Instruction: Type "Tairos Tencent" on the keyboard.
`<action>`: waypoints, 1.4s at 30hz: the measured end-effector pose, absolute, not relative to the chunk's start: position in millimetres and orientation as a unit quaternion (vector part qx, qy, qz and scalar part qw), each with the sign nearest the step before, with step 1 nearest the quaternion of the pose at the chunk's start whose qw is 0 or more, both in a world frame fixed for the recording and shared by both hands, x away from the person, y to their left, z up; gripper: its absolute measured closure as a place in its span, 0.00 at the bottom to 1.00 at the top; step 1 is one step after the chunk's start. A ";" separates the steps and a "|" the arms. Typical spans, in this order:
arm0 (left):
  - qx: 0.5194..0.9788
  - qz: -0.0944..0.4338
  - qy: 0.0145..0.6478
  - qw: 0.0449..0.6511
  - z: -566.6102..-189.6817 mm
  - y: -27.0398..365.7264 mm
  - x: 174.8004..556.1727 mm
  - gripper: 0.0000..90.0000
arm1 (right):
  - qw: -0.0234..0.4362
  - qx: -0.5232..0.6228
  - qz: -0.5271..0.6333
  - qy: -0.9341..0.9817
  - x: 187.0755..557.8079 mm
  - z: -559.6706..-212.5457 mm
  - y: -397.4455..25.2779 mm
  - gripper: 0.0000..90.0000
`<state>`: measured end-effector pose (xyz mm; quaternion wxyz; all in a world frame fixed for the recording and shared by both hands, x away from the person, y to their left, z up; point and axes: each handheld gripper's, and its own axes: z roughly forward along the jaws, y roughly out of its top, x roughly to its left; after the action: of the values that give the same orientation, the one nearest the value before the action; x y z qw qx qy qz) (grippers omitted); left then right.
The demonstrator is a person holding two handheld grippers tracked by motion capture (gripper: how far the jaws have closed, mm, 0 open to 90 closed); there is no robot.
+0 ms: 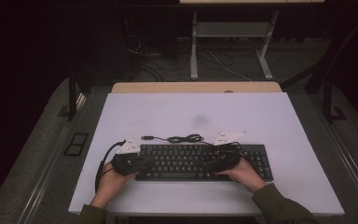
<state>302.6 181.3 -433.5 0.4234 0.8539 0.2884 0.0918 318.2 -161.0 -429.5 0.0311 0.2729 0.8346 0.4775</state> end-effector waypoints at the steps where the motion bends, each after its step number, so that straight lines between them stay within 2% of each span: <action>1: 0.855 0.091 0.287 0.422 -433.8 181.2 302.9 0.99 | 0.031 0.273 0.477 0.835 318.2 -429.5 -161.0 0.31; 21: 0.862 0.084 0.291 0.406 -436.6 178.2 304.2 0.99 | 0.034 0.273 0.478 0.834 318.4 -428.6 -162.1 0.31; 38: 0.844 0.086 0.298 0.438 -426.0 179.2 301.5 0.99 | 0.032 0.276 0.480 0.832 318.6 -428.2 -163.1 0.31; 39: 0.842 0.086 0.300 0.440 -425.9 179.4 301.7 0.98 | 0.033 0.275 0.480 0.832 318.8 -428.2 -163.2 0.31; 40: 0.841 0.086 0.302 0.441 -425.8 179.5 301.8 0.92 | 0.034 0.275 0.480 0.832 319.1 -428.2 -163.4 0.31; 42: 0.839 0.084 0.303 0.443 -425.6 179.2 301.7 0.90 | 0.034 0.276 0.480 0.832 319.1 -428.1 -163.5 0.31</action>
<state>301.7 179.2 -425.6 0.4432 0.8395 0.3030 0.0837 319.1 -163.5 -428.1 0.0340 0.2755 0.8320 0.4803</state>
